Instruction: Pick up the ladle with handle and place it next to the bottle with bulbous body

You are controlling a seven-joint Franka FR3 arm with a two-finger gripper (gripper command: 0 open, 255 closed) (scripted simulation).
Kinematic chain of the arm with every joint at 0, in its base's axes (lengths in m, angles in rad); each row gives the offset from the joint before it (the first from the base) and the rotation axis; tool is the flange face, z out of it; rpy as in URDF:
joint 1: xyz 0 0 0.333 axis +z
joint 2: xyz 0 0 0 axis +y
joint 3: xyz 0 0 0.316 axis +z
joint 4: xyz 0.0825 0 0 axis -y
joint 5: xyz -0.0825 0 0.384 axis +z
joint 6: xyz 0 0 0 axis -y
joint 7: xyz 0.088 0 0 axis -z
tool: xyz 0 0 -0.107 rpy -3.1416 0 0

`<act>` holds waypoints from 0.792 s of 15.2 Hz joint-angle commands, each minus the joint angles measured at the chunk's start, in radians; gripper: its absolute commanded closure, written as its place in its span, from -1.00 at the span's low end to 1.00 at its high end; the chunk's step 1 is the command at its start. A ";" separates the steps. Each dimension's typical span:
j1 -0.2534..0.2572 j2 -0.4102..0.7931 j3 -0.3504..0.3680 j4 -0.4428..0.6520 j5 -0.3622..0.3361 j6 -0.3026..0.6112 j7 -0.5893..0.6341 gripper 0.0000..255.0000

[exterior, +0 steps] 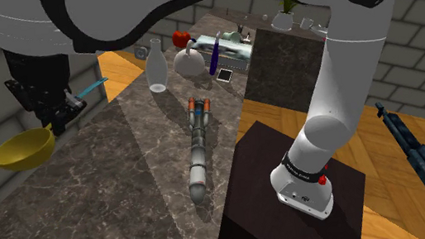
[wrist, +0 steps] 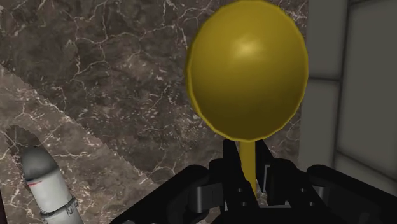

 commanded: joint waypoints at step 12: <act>-0.124 -0.045 -0.010 0.054 0.077 -0.073 -0.171 1.00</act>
